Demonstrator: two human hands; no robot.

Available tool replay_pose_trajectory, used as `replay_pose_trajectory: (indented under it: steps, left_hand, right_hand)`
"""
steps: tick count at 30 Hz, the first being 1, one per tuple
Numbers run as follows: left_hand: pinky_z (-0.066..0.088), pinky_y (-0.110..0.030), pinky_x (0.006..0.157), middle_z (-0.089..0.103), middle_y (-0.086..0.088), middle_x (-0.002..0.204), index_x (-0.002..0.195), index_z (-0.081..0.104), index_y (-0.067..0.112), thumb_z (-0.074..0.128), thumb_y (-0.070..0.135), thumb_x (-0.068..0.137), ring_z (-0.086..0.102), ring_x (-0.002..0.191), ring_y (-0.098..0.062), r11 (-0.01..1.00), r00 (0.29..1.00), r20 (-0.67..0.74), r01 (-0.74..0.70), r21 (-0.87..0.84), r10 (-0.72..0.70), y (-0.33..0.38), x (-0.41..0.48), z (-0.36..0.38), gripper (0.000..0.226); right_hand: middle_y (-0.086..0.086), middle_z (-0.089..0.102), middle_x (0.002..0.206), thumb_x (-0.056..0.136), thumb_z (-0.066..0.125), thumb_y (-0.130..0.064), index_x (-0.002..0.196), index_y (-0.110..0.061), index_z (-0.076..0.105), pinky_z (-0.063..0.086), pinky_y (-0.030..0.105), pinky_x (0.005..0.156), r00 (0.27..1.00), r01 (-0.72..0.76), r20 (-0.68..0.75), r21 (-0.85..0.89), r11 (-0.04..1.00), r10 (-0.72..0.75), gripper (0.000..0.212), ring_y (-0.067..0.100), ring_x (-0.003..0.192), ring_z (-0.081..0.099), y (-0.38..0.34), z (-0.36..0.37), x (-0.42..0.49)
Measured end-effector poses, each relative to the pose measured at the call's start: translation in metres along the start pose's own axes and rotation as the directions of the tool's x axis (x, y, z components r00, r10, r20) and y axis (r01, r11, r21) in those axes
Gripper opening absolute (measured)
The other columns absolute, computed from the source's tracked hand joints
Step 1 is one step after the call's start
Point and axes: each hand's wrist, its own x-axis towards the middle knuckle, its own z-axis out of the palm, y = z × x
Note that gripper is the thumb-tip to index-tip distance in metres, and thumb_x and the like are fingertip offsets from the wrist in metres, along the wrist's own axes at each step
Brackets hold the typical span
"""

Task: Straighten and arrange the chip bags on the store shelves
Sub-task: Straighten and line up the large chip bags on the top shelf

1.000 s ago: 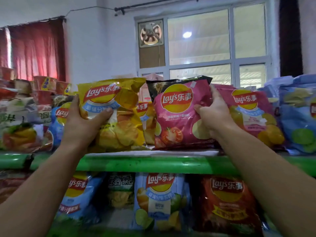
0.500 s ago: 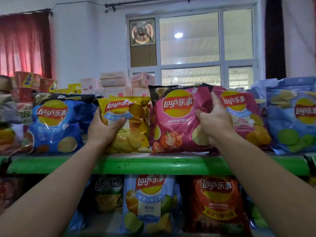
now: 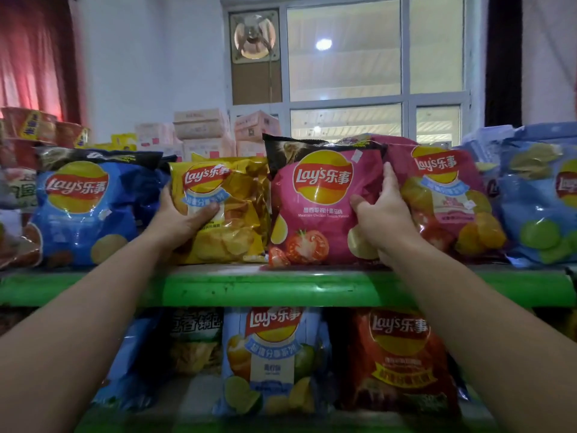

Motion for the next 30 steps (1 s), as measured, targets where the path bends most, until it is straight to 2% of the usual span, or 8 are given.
replay_pose_trajectory:
  steps: [5,7,10,13,17,20,24,30]
  left_hand:
    - [0.044,-0.038,0.095,0.054,0.006,0.119,0.147,0.024,0.030,0.078,0.071,0.045,0.055,0.112,-0.021,1.000,1.000,0.013,0.000,0.011,0.000,0.004,-0.004,-0.012,0.123]
    - [0.043,-0.040,0.100,0.052,0.002,0.127,0.150,0.018,0.029,0.078,0.067,0.049,0.052,0.119,-0.024,1.000,1.000,0.023,0.009,-0.003,-0.009,0.004,-0.006,-0.012,0.124]
    - [0.033,-0.048,0.112,0.039,-0.006,0.150,0.153,0.005,0.030,0.077,0.068,0.054,0.040,0.135,-0.030,0.999,1.000,-0.023,0.013,0.040,-0.012,0.005,-0.013,-0.012,0.128]
    - [0.026,-0.047,0.115,0.027,-0.010,0.158,0.154,0.006,0.026,0.074,0.066,0.066,0.029,0.143,-0.031,0.973,0.981,-0.167,-0.064,0.221,0.103,0.007,-0.024,-0.009,0.118]
    - [0.029,-0.047,0.112,0.037,-0.019,0.149,0.150,0.026,0.013,0.065,0.051,0.076,0.034,0.138,-0.032,0.910,0.861,-0.364,-0.229,0.347,0.355,0.022,-0.050,0.007,0.092]
    - [0.032,-0.044,0.106,0.047,-0.020,0.135,0.141,0.037,0.012,0.058,0.038,0.078,0.040,0.127,-0.032,0.832,0.744,-0.403,-0.375,0.408,0.533,0.039,-0.076,0.031,0.071]
    - [0.028,-0.034,0.100,0.046,-0.011,0.134,0.136,0.041,0.022,0.053,0.042,0.082,0.038,0.124,-0.022,0.741,0.702,-0.273,-0.538,0.402,0.658,0.065,-0.109,0.074,0.059]
    - [0.036,-0.047,0.106,0.045,-0.015,0.142,0.138,0.052,0.021,0.056,0.068,0.076,0.039,0.131,-0.031,0.497,0.644,0.085,-0.661,0.562,0.760,0.080,-0.132,0.127,0.077]
  right_hand:
    - [-0.002,0.036,0.142,0.091,0.052,-0.026,0.148,-0.039,0.004,0.045,0.029,0.082,0.993,0.101,-0.041,-0.146,0.984,-0.109,0.076,0.009,0.099,0.041,0.000,-0.002,0.000]
    - [-0.001,0.037,0.142,0.091,0.051,-0.029,0.149,-0.036,0.005,0.044,0.027,0.084,0.991,0.118,-0.033,-0.186,0.975,-0.126,0.074,0.009,0.102,0.042,-0.002,-0.003,-0.003]
    - [0.000,0.036,0.148,0.089,0.051,-0.039,0.149,-0.035,0.010,0.043,0.042,0.101,0.995,0.092,-0.023,-0.177,0.980,-0.098,0.073,0.017,0.127,0.042,-0.006,-0.013,-0.008]
    - [-0.006,0.056,0.123,0.087,0.051,-0.040,0.138,-0.030,0.038,0.051,0.032,0.085,0.972,0.196,-0.089,-0.200,0.960,-0.217,0.054,0.012,0.109,0.055,-0.010,-0.034,-0.016]
    - [-0.005,0.064,0.095,0.084,0.053,-0.030,0.103,-0.031,0.058,0.048,0.025,0.062,0.898,0.348,-0.188,-0.254,0.902,-0.399,0.019,0.007,0.074,0.060,-0.005,-0.064,-0.030]
    - [0.003,0.063,0.094,0.081,0.056,-0.022,0.094,-0.029,0.059,0.050,0.029,0.067,0.862,0.347,-0.254,-0.335,0.876,-0.438,0.014,0.014,0.075,0.060,0.008,-0.086,-0.034]
    - [0.008,0.054,0.116,0.079,0.061,-0.026,0.110,-0.020,0.057,0.046,0.044,0.093,0.852,0.249,-0.302,-0.484,0.839,-0.427,0.031,0.028,0.105,0.054,0.025,-0.114,-0.031]
    - [0.013,0.022,0.152,0.069,0.065,-0.061,0.142,-0.032,0.028,0.024,0.050,0.112,0.971,0.101,-0.095,-0.673,0.732,-0.221,0.087,0.033,0.139,0.021,0.048,-0.137,-0.026]
